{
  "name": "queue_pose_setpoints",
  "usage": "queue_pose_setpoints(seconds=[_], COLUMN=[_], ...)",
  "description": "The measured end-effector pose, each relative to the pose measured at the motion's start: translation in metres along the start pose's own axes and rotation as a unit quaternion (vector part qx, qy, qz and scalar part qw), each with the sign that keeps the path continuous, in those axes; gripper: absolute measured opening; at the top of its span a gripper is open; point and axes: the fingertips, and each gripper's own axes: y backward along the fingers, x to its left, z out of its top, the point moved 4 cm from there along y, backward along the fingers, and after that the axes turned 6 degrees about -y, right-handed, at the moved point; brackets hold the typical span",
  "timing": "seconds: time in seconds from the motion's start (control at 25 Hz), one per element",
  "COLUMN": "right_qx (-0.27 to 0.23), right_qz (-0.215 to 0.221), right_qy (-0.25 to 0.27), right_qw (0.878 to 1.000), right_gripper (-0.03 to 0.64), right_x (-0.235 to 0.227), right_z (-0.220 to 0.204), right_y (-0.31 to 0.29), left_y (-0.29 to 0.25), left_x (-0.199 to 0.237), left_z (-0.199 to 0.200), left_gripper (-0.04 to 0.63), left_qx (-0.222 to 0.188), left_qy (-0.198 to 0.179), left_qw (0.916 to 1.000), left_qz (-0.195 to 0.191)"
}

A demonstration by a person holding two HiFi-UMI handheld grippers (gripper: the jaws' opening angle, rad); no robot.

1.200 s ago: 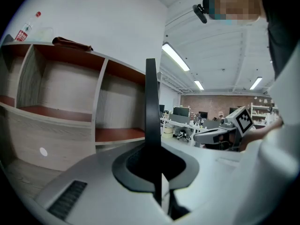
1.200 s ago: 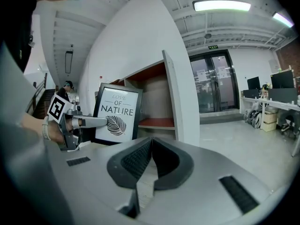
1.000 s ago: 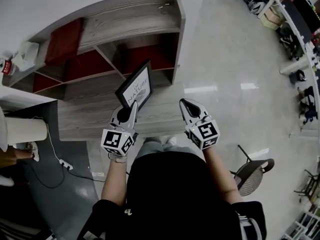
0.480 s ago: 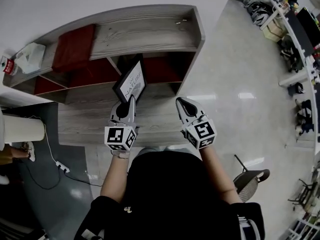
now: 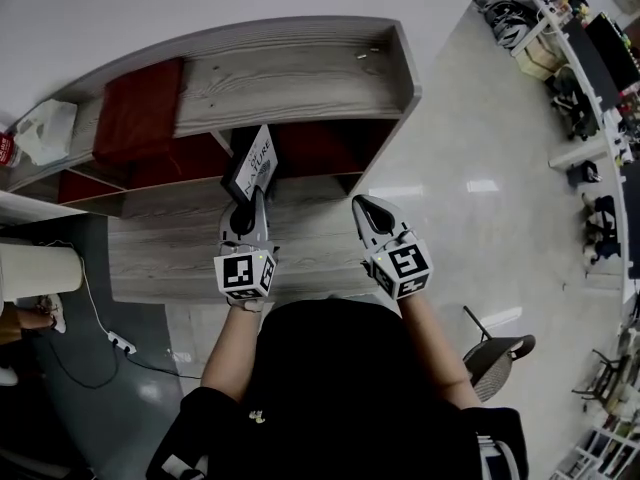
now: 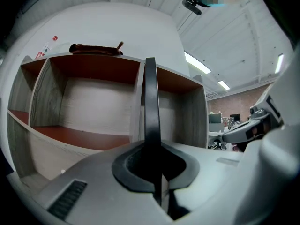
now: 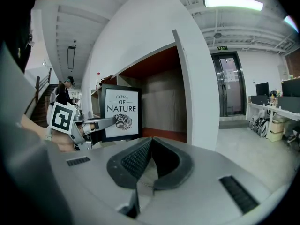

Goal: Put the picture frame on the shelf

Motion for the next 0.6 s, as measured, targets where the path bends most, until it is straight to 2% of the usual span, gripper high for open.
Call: queue_pose_setpoints(seconds=[0.44,0.6], right_qx=[0.014,0.016], right_qz=[-0.008,-0.005], right_qy=[-0.001,0.002], right_qw=[1.000,1.000], right_gripper=[-0.003,-0.003], right_x=[-0.004,-0.001], right_z=[-0.007,-0.008], right_y=[-0.003,-0.003], left_y=[-0.023,-0.031], left_x=[-0.004,-0.004], left_z=[-0.012,-0.018], left_gripper=[0.018,0.018], left_qx=[-0.013,-0.010], left_qy=[0.009,0.034], left_qw=[0.9987,0.9970], left_qz=[0.048,0.069])
